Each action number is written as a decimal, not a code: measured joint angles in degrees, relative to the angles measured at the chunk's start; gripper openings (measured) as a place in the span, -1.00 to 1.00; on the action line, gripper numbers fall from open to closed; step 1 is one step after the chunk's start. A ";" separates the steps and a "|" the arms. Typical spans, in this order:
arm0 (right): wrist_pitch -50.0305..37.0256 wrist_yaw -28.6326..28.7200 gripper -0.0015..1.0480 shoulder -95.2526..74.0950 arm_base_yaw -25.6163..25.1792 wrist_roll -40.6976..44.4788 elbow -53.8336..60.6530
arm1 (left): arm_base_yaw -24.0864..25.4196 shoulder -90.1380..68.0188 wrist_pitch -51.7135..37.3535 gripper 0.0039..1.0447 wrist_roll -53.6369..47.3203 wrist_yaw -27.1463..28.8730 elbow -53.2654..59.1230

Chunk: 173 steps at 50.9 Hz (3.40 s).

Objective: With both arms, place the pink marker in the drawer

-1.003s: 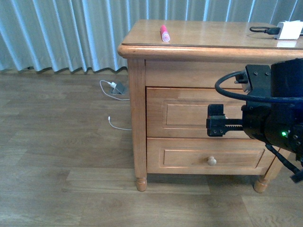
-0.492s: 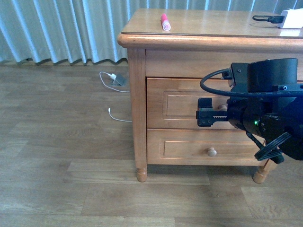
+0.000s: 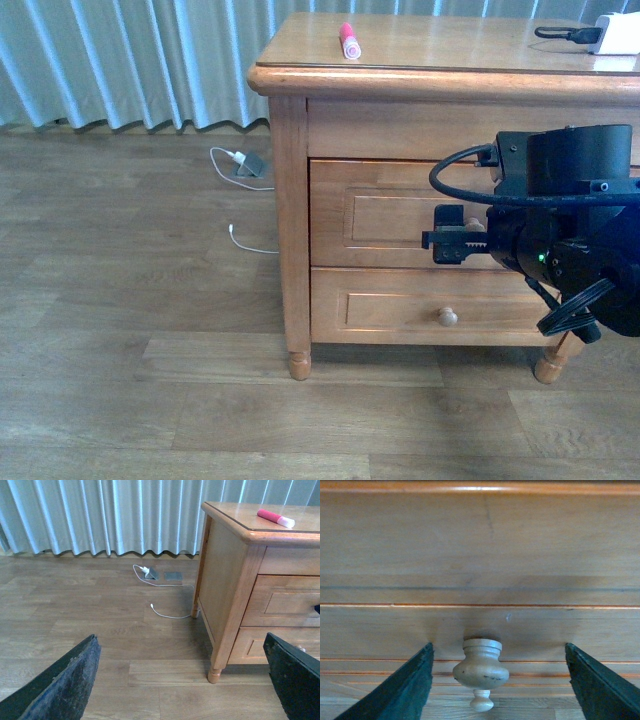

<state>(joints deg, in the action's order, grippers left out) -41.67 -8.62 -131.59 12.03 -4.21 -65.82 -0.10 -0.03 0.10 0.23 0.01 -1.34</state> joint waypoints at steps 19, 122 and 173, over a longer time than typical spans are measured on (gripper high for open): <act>1.27 1.11 -0.56 0.42 0.55 0.07 0.61 | 0.00 0.00 0.00 0.89 0.00 0.00 0.00; 50.25 24.41 0.80 106.95 -18.40 -1.92 51.69 | 0.00 0.00 0.00 0.89 0.00 0.00 0.00; 29.57 8.66 0.84 115.21 -12.22 3.93 61.61 | 0.00 0.00 0.00 0.89 0.00 0.00 0.00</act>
<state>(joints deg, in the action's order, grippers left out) -12.10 0.03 -16.38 -0.19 -0.27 -4.21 -0.10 -0.03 0.10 0.23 0.01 -1.34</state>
